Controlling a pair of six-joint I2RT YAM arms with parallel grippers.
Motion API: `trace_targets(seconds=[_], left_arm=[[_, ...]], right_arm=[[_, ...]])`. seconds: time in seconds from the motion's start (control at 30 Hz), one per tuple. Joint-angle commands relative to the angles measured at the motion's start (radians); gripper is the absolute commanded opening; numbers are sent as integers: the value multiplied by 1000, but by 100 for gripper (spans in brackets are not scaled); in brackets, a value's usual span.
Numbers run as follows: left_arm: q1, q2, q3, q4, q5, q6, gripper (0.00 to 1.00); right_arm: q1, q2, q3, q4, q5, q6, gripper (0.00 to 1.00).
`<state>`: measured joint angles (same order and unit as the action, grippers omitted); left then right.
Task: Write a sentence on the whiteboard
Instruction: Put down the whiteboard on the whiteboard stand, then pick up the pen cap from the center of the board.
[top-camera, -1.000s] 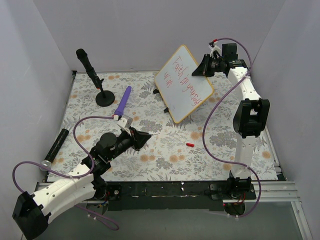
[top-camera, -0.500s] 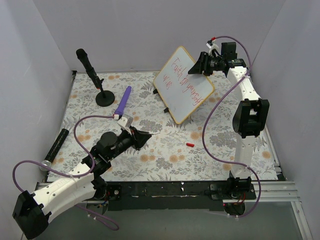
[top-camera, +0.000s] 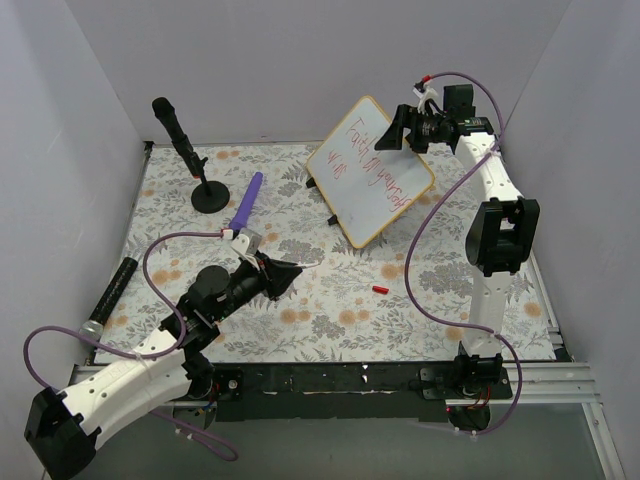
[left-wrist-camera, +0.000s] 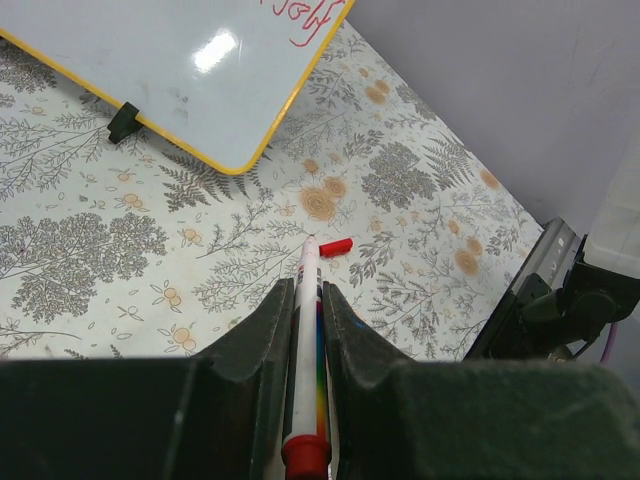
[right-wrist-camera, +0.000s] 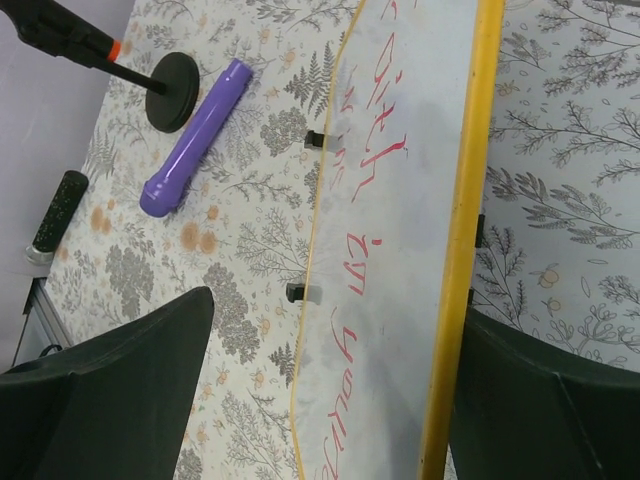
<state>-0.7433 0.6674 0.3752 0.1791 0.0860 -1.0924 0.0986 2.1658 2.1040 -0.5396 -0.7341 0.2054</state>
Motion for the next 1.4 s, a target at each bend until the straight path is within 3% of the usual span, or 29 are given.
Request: trace_targets(seconds=[0.0, 0.87, 1.23, 1.37], left_arm=[[4, -29, 19, -4, 6, -9, 0], [4, -37, 2, 40, 43, -50, 0], [4, -94, -18, 37, 52, -77, 0], [4, -115, -28, 48, 64, -87, 0]], right_arm=[[-17, -110, 13, 9, 42, -47, 92], [-160, -219, -113, 15, 21, -67, 97], [-209, -345, -216, -11, 30, -147, 98], [-235, -412, -245, -57, 51, -252, 98]])
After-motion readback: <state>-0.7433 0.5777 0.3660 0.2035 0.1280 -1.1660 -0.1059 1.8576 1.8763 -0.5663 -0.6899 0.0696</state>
